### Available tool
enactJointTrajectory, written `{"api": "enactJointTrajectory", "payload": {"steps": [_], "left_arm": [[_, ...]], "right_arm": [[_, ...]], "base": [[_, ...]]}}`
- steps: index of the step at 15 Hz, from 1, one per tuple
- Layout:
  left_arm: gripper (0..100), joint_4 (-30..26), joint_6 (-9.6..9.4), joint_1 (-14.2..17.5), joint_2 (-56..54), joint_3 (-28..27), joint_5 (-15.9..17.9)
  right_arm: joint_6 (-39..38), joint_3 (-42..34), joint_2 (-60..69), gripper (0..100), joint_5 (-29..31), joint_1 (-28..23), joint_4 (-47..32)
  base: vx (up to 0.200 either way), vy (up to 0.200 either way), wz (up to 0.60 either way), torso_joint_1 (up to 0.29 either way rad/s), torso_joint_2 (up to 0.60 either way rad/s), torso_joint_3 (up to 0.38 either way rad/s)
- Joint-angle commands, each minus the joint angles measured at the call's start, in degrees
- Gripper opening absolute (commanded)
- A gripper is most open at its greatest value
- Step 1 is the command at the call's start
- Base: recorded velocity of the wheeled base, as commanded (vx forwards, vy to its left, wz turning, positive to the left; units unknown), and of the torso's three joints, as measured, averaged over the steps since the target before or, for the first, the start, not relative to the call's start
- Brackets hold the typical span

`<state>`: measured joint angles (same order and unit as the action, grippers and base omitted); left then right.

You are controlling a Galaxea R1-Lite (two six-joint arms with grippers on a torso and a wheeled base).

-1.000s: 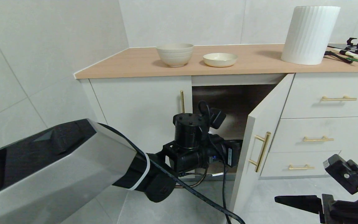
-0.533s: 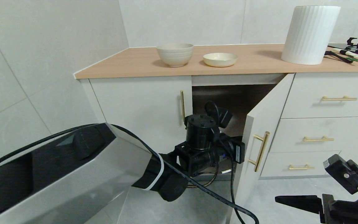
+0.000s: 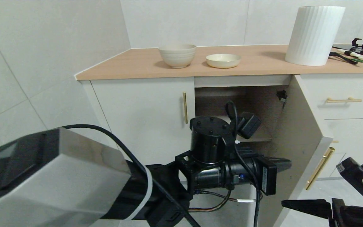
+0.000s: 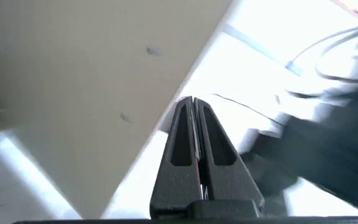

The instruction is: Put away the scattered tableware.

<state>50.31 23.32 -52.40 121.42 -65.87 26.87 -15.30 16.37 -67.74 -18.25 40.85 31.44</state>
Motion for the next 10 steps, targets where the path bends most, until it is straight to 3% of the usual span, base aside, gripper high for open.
{"api": "enactJointTrajectory", "payload": {"steps": [1, 4, 7, 10], "left_arm": [[0, -0.21, 0.41, 4.14, -1.01, 1.88, 1.43], [0, -0.21, 0.32, 6.08, -0.13, 1.79, -0.24], [0, -0.48, -4.78, 11.44, -6.63, 6.45, -5.07], [0, -3.9, -9.08, 16.8, -17.18, 14.63, -5.25]], "right_arm": [[0.01, -0.11, 0.51, 100, -0.21, 0.02, 0.03], [0.01, -0.02, 0.51, 100, -0.21, 0.02, -0.06], [0.01, 1.03, -1.51, 100, 0.5, 1.07, 0.03], [0.01, 4.63, -5.91, 100, 5.24, 1.07, -0.06]], "base": [[0.0, 0.0, 0.0, 0.0, 0.0, 0.0], [0.0, 0.0, 0.0, 0.0, 0.0, 0.0], [0.0, 0.0, 0.0, 0.0, 0.0, 0.0], [0.0, 0.0, 0.0, 0.0, 0.0, 0.0]]}}
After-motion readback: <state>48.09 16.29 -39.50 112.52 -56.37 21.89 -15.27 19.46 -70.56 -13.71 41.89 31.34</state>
